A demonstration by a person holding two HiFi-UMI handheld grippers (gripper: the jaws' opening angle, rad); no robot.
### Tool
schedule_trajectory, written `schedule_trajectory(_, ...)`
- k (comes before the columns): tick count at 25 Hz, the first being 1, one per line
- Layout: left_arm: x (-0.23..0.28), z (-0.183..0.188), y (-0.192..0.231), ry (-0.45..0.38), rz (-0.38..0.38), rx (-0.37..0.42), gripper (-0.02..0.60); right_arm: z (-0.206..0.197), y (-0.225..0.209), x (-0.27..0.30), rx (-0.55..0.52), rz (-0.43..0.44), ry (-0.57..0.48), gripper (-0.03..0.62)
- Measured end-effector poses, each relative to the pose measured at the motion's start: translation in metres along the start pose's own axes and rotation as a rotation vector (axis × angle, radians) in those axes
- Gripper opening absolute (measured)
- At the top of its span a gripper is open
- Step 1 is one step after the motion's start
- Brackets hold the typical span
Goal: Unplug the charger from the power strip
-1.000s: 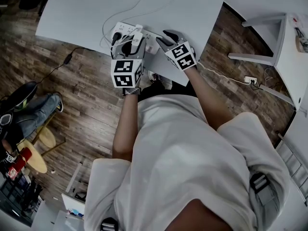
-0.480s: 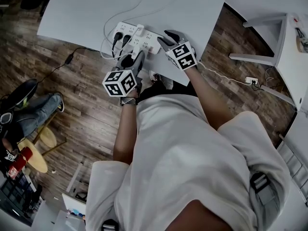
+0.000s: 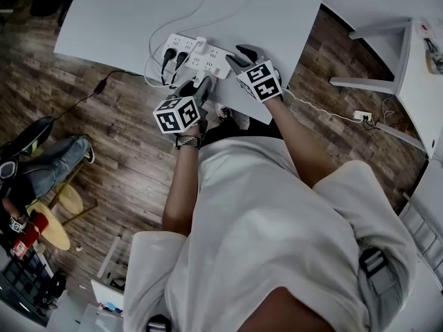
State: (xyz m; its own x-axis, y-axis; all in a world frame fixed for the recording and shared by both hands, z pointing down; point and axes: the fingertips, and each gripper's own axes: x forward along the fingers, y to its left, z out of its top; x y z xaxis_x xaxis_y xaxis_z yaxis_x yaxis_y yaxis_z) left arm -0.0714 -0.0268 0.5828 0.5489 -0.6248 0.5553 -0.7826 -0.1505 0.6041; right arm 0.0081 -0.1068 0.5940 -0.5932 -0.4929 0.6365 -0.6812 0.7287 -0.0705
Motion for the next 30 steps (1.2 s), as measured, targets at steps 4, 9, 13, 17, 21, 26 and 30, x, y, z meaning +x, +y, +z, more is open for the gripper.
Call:
schedule_trajectory(4,0.000,-0.001,0.003,0.047,0.048,0.084,0.195,-0.001,0.006,-0.002,-0.021,0.013,0.013,0.173)
schedule_trajectory(9,-0.008,-0.007,0.020,0.108,0.102,0.161,0.249,0.000,0.017,-0.005,-0.042,0.030,0.003,0.175)
schedule_trajectory(13,-0.011,-0.017,0.029,0.171,0.091,0.204,0.313,0.003,0.021,-0.005,-0.047,0.037,0.002,0.175)
schedule_trajectory(17,-0.017,-0.023,0.034,0.186,0.055,0.230,0.342,0.008,0.024,-0.008,-0.053,0.040,-0.006,0.175)
schedule_trajectory(21,-0.022,-0.029,0.039,0.181,0.061,0.231,0.342,0.012,0.025,-0.011,-0.061,0.047,-0.017,0.175)
schedule_trajectory(26,-0.032,-0.034,0.043,0.168,0.089,0.232,0.341,0.014,0.025,-0.015,-0.048,0.046,-0.016,0.175)
schedule_trajectory(30,-0.042,-0.030,0.042,0.137,0.098,0.238,0.337,0.020,0.025,-0.018,-0.041,0.049,-0.027,0.175)
